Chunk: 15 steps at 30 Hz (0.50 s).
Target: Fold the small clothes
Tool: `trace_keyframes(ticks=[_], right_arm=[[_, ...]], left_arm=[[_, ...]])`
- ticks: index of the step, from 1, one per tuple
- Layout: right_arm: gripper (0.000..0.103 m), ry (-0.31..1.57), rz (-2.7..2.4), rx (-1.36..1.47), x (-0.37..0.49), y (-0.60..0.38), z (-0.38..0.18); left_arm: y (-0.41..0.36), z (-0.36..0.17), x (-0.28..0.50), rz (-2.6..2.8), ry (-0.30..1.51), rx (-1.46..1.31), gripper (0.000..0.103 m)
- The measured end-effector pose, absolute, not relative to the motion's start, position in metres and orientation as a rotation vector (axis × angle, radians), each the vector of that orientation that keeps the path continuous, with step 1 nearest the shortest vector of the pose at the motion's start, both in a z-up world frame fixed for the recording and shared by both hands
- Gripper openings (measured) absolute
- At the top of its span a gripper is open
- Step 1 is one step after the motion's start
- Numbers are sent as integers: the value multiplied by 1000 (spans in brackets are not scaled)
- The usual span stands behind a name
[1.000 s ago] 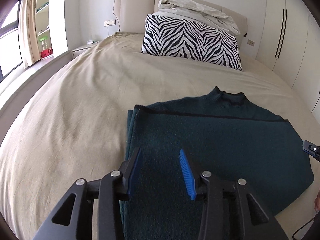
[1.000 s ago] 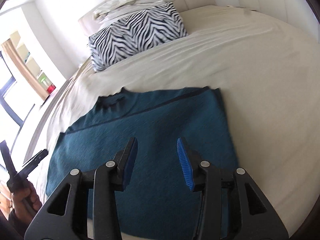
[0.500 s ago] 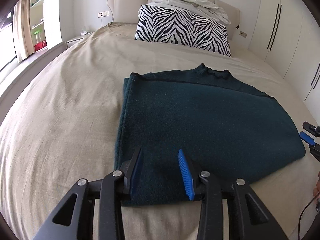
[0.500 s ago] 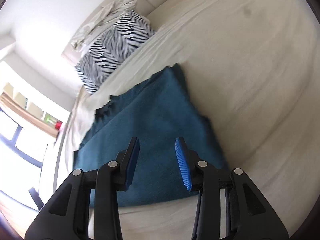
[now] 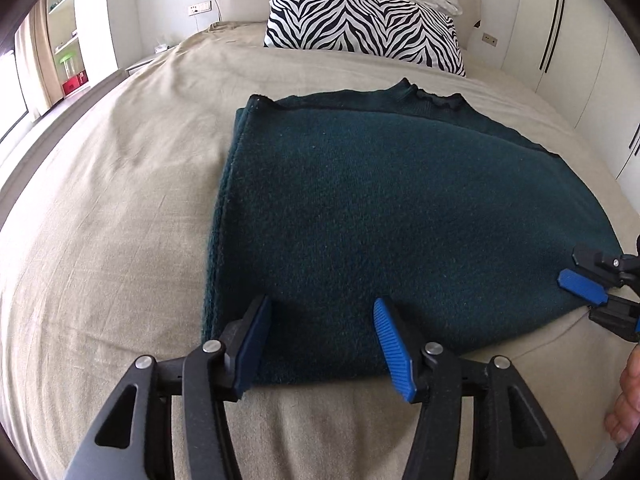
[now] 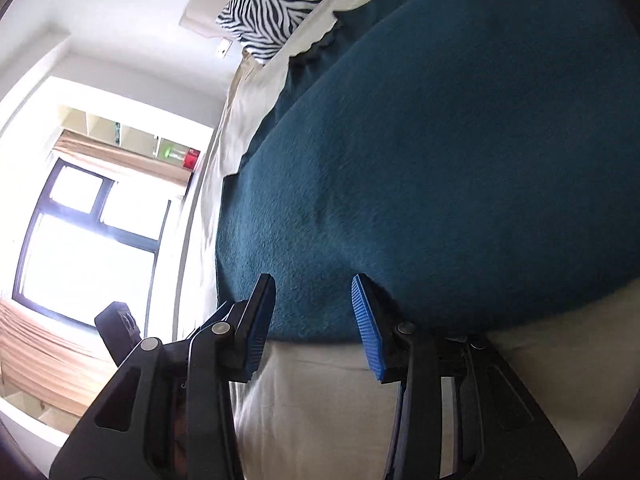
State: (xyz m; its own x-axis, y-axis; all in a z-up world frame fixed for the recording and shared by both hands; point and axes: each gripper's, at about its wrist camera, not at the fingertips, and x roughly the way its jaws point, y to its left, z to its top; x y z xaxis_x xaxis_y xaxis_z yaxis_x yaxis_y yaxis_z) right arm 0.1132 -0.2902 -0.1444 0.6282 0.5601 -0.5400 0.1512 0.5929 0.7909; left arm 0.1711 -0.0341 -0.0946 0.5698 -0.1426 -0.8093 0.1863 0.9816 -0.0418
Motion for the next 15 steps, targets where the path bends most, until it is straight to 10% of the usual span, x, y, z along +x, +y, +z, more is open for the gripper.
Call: trace_keyframes(ticks=[15], right_arm=[[42, 521, -182, 1095, 13, -437, -111]], left_arm=[[-28, -86, 165, -213, 924, -6, 55]])
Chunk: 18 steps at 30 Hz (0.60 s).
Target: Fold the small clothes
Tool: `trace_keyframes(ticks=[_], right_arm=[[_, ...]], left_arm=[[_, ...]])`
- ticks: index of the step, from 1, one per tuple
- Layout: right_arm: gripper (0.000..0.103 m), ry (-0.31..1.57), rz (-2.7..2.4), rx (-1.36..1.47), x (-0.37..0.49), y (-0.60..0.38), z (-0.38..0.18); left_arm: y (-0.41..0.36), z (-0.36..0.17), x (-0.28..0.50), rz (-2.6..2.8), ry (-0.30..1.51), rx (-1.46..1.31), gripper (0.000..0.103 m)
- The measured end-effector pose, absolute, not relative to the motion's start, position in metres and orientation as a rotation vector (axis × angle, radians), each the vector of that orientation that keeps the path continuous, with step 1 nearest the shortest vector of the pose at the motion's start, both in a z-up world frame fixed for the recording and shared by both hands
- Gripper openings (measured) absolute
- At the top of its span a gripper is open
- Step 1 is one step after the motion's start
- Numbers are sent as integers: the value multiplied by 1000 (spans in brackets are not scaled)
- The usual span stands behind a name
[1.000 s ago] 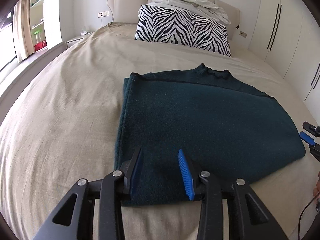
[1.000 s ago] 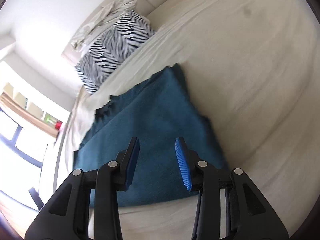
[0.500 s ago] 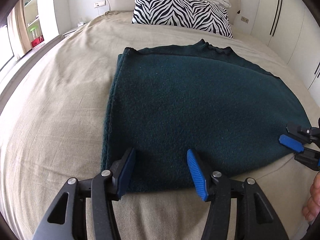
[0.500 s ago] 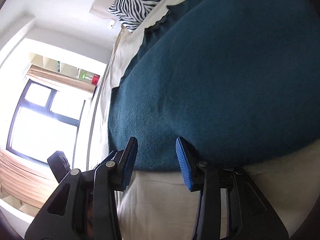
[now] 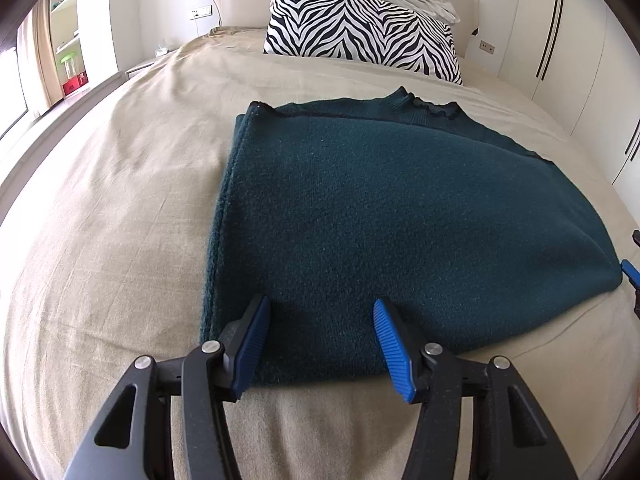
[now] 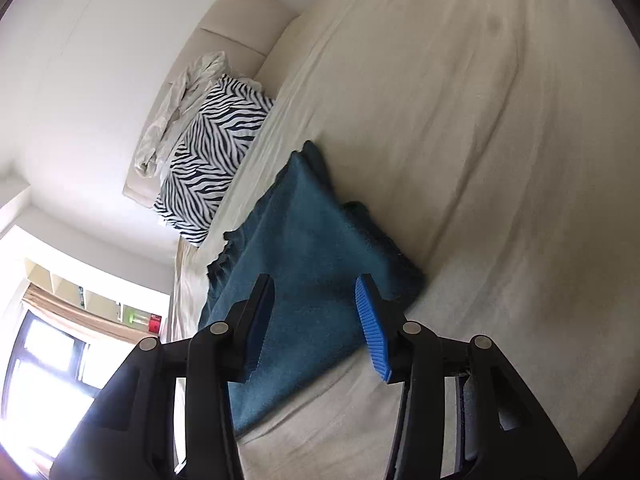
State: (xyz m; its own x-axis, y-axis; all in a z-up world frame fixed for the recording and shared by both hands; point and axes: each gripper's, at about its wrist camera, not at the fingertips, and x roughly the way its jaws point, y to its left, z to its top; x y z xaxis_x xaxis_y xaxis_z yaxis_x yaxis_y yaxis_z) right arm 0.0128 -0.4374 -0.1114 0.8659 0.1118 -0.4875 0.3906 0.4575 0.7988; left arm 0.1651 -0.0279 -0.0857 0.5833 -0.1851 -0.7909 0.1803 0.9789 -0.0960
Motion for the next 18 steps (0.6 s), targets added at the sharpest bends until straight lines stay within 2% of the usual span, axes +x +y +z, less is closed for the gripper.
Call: trace_keyframes(ticks=[3, 7, 14, 18], right_arm=[[44, 566, -6, 1065, 45, -397, -101], [44, 651, 191, 1057, 114, -339, -99], [44, 729, 367, 1040, 215, -274, -98], [44, 789, 329, 1012, 254, -277, -120]], left_arm=[[-24, -62, 162, -292, 872, -124, 54], [-40, -46, 186, -335, 841, -121, 54], [-25, -66, 249, -231, 880, -160, 52], [-9, -91, 258, -272, 893, -205, 45]])
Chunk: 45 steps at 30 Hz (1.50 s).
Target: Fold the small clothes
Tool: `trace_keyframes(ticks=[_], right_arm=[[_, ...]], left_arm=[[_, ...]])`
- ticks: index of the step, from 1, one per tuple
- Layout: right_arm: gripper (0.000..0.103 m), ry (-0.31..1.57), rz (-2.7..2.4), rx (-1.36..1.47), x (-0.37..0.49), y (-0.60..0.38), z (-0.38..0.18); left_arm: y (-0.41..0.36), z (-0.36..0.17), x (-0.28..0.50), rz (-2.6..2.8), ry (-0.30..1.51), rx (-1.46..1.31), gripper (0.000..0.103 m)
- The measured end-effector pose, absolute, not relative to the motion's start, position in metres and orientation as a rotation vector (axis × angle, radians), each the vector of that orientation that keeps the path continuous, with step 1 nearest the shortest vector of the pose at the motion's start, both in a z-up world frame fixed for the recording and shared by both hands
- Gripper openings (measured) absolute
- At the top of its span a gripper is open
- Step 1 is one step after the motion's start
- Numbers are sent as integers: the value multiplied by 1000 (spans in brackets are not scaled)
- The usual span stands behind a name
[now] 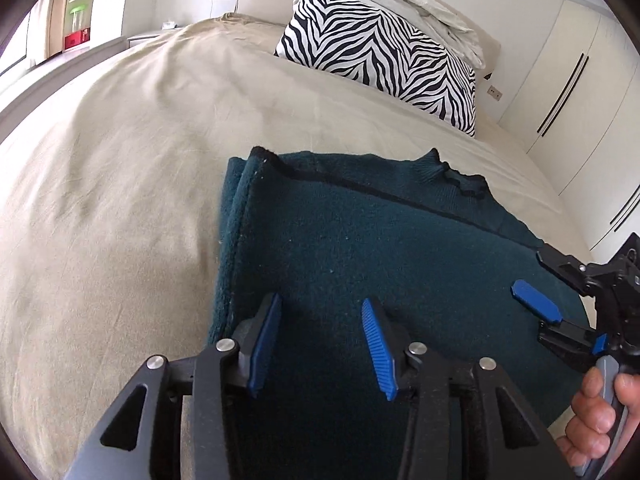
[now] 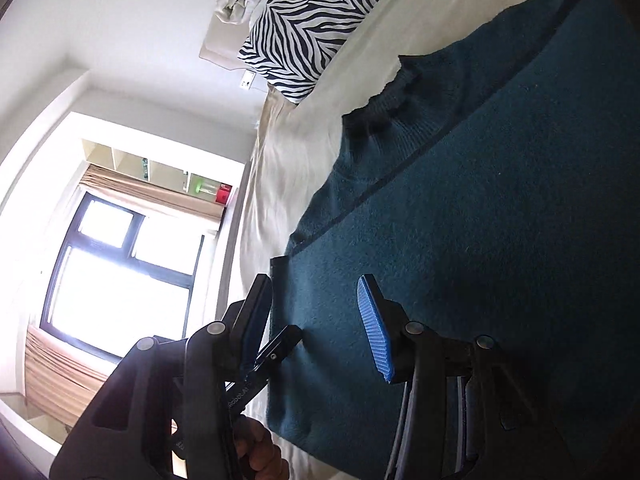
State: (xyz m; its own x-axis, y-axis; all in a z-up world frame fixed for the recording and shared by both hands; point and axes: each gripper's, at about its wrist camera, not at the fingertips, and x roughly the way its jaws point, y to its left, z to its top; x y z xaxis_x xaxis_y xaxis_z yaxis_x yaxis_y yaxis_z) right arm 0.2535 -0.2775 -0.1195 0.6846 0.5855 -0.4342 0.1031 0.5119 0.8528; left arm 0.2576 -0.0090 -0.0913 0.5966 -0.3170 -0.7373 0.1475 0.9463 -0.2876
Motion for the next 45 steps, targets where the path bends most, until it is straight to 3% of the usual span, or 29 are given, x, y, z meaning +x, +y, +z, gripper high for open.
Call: trace_keyframes(ticks=[5, 13, 15, 18, 21, 26, 28, 36, 42, 45], right_arm=[[32, 696, 273, 1141, 246, -351, -151], [35, 466, -41, 1294, 183, -464, -144], [46, 431, -46, 1302, 176, -460, -131], [46, 464, 140, 1265, 183, -411, -109], [48, 628, 372, 1179, 199, -322, -103], [45, 863, 484, 1090, 212, -232, -143], [30, 845, 466, 1135, 205, -248, -161], [30, 557, 170, 1278, 120, -403, -163], [47, 397, -78, 1288, 33, -467, -150], [50, 380, -86, 1298, 0, -479, -147]], left_arm=[[-9, -98, 250, -310, 839, -171, 45], [0, -104, 253, -349, 829, -248, 44], [-1, -104, 252, -344, 825, -239, 44], [-2, -104, 251, -340, 824, -234, 44], [-3, -103, 251, -340, 825, -234, 44], [-2, -104, 250, -346, 823, -246, 44], [-1, -104, 249, -349, 821, -253, 44], [0, -105, 248, -348, 816, -252, 44], [-4, -105, 248, -335, 815, -228, 44], [-8, -102, 249, -316, 822, -194, 44]])
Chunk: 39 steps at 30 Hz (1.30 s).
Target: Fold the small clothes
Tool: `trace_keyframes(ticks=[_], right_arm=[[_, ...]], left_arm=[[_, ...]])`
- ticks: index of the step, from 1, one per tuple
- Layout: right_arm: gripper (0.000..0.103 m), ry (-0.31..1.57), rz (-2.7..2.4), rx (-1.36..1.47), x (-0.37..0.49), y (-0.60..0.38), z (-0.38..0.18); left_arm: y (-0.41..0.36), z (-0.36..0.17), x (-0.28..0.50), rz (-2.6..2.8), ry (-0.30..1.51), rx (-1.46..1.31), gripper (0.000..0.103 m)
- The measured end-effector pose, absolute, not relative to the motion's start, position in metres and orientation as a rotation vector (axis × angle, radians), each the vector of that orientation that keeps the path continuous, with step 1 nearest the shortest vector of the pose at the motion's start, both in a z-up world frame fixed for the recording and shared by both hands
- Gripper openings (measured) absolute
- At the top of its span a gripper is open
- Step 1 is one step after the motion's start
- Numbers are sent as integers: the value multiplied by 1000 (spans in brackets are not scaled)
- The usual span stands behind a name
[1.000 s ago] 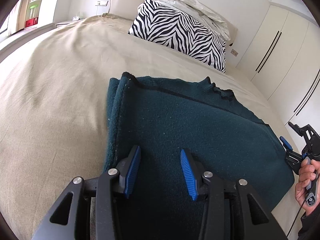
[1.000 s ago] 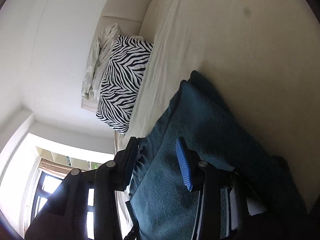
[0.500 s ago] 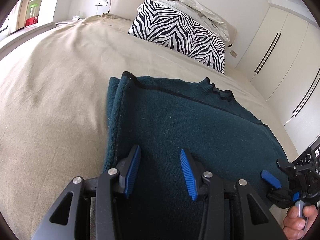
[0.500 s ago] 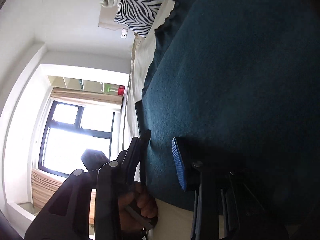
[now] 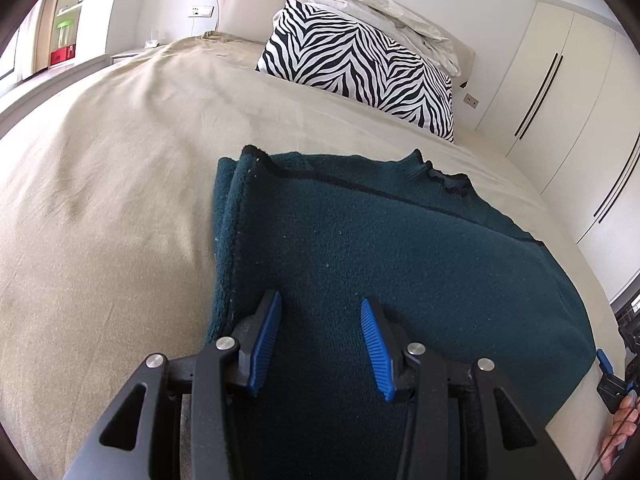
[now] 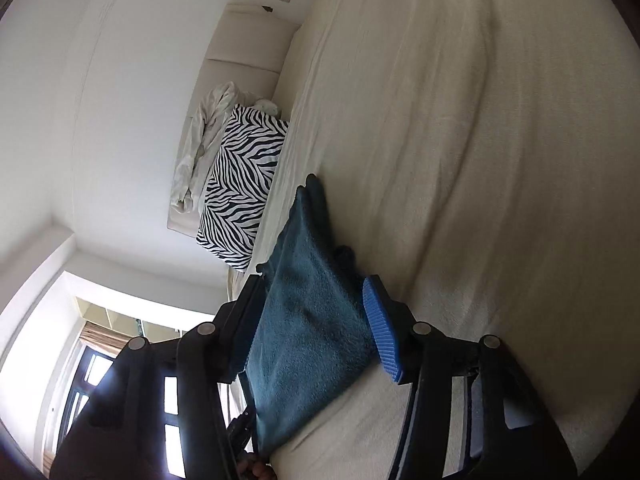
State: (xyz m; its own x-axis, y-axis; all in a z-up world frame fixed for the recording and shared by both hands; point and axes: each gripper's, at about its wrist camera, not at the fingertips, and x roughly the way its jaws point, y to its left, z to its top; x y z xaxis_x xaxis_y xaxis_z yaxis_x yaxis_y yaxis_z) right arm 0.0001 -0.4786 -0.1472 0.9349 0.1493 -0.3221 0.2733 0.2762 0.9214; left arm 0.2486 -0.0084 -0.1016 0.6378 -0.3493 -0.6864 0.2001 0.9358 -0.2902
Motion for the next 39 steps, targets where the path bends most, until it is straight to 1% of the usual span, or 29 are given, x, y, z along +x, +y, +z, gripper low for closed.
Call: trace_keyframes(ticks=[4, 6, 7, 9, 11, 14, 19, 22, 25, 28, 32, 39], right_arm=[[52, 430, -17, 1287, -18, -464, -144], [52, 472, 22, 1262, -18, -440, -139], [53, 482, 34, 1253, -18, -434, -138], [65, 502, 41, 1257, -18, -422, -138], [66, 506, 37, 1272, -22, -418, -140], [66, 520, 25, 1304, -26, -418, -144], [66, 518, -5, 1373, -24, -423, -151], [66, 508, -1, 1394, -12, -420, -152], [66, 528, -33, 1405, 5, -416, -156], [66, 522, -95, 1439, 16, -413, -159], [68, 527, -144, 1443, 30, -412, -155], [68, 488, -276, 1433, 36, -411, -144]], left_arm=[[-20, -85, 232, -245, 844, -137, 46], [-26, -78, 214, -272, 848, -179, 56], [-31, -76, 205, -287, 850, -181, 56], [-47, -76, 192, -297, 870, -128, 59], [-61, -89, 189, -280, 916, -76, 62], [-64, -88, 185, -257, 915, -65, 62], [-72, -57, 184, -309, 873, -116, 61], [-90, -49, 198, -377, 894, -122, 62], [-112, -59, 220, -392, 953, -90, 62], [-117, -81, 238, -376, 1023, -119, 61], [-116, -87, 242, -401, 1033, -143, 65], [-103, -93, 246, -454, 1047, -226, 64]])
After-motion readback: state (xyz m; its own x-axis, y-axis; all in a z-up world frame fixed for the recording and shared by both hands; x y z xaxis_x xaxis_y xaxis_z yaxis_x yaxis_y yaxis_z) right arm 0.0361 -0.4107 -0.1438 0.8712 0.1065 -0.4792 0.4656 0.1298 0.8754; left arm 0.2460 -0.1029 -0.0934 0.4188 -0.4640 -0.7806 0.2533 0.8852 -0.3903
